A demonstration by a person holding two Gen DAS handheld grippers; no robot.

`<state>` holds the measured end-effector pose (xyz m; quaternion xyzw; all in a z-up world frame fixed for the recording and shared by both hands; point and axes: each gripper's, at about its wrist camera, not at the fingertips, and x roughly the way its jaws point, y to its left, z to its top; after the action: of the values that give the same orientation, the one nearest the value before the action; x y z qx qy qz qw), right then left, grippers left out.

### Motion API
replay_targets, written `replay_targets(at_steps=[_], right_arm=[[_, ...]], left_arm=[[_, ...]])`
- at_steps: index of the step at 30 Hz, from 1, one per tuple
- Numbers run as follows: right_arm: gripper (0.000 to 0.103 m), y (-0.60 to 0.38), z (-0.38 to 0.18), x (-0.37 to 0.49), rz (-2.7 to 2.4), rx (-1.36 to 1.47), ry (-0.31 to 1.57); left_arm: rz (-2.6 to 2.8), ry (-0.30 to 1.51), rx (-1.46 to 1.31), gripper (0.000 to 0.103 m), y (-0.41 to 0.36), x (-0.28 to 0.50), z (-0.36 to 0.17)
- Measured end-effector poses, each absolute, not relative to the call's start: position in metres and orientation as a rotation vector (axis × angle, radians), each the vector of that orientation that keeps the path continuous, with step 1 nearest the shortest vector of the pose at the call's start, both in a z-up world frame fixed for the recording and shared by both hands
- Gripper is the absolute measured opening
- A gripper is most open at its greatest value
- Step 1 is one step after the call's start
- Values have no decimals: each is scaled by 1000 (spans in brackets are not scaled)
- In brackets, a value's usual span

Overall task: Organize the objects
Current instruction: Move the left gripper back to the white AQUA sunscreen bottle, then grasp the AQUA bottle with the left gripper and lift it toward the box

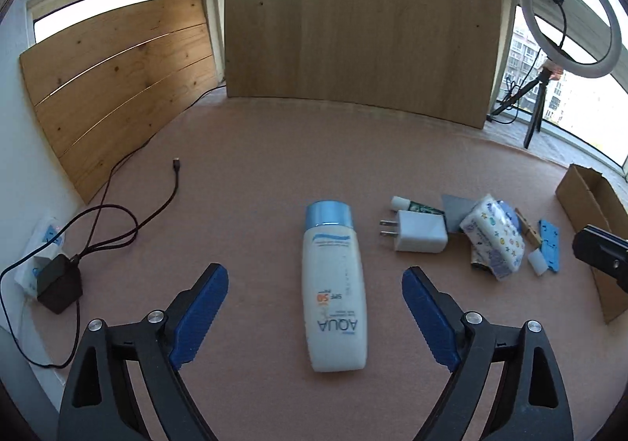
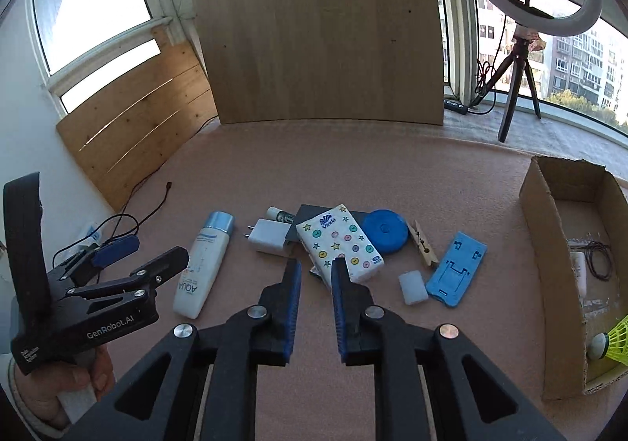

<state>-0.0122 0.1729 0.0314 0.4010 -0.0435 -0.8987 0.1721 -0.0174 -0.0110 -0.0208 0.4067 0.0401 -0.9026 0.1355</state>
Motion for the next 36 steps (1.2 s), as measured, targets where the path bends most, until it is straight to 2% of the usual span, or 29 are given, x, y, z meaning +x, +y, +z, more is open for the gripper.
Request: replay_targets(at_steps=[4,8,11,12,13,14,17,19,23,27,32,34,36], right_arm=[[16,159,30,-10,-2510,1145,-50],[22,164,21,-13,-2493,1206,-56],[34,159,17,-21,-2470,1252,-62],[46,153,16,-27,-2451,1273,-60],[54,144,14,-34,-2420,1295,-54],[56,136,13,-42,-2388,1314,-54],[56,107,7,-73,-2289,1391,-87],[54,89,-2,-97,-2236,1462,-95],[54,49,-25,-131,-2093,1567,-92],[54,15,-50,-147,-2035,1669,33],[54,4,-62,-156,-1980,1731,37],[48,7,-62,-157,-1974,1736,-1],[47,9,-62,-156,-1977,1730,-19]], left_arm=[[-2533,142,1248,92,-26,-22,-57],[-2618,98,1262,92,-9,-27,-67],[-2622,55,1284,91,2,-33,-75],[-2640,80,1301,87,3,-35,-78],[-2652,109,1327,67,5,-34,-82],[-2672,134,1322,59,5,-34,-82],[-2678,145,1312,49,7,-31,-83],[-2688,198,1304,49,4,-30,-84],[-2691,193,1299,49,8,-29,-84],[-2701,235,1294,48,9,-27,-84],[-2704,256,1289,48,14,-26,-83],[-2705,255,1286,48,17,-23,-82],[-2709,255,1282,48,19,-23,-81]])
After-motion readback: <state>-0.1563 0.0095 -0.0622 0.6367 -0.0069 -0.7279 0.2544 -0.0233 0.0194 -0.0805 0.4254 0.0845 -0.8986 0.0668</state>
